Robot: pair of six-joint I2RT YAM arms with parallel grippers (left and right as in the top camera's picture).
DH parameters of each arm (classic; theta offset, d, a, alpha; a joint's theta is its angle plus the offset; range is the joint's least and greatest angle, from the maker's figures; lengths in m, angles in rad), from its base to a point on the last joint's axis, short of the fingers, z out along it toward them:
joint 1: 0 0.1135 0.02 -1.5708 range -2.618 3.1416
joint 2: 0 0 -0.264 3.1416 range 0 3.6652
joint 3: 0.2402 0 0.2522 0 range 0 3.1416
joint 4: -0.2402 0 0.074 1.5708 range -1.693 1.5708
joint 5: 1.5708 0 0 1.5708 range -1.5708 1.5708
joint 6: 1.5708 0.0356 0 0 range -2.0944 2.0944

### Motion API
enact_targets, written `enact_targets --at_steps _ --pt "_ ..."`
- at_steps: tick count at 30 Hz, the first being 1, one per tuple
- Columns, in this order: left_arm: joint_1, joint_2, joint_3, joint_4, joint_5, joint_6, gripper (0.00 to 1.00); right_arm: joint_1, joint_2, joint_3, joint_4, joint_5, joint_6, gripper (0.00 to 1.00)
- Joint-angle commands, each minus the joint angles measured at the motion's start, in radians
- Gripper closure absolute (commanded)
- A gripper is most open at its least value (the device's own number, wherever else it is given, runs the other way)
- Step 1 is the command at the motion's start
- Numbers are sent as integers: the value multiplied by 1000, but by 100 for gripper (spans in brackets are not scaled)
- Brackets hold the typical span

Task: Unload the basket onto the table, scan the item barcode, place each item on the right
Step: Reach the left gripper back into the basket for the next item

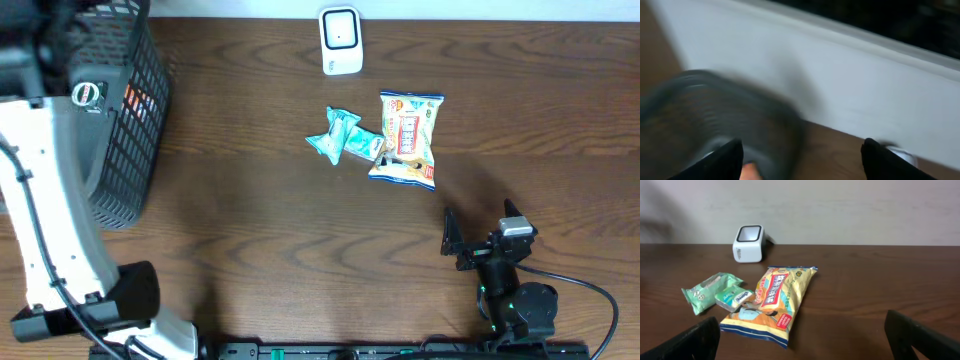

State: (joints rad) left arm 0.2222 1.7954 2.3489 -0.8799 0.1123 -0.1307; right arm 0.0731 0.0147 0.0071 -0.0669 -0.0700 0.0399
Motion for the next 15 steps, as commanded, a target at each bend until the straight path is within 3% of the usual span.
enact_targets --at_steps 1,8,15 --pt "122 64 -28 -4 -35 -41 26 -2 -6 -2 -4 8 -11 1" --pt "296 167 -45 -16 26 -277 26 -2 -6 -2 -5 8 -11 1" --pt "338 291 -45 -63 248 -241 26 -2 -6 -2 -4 8 -11 1"
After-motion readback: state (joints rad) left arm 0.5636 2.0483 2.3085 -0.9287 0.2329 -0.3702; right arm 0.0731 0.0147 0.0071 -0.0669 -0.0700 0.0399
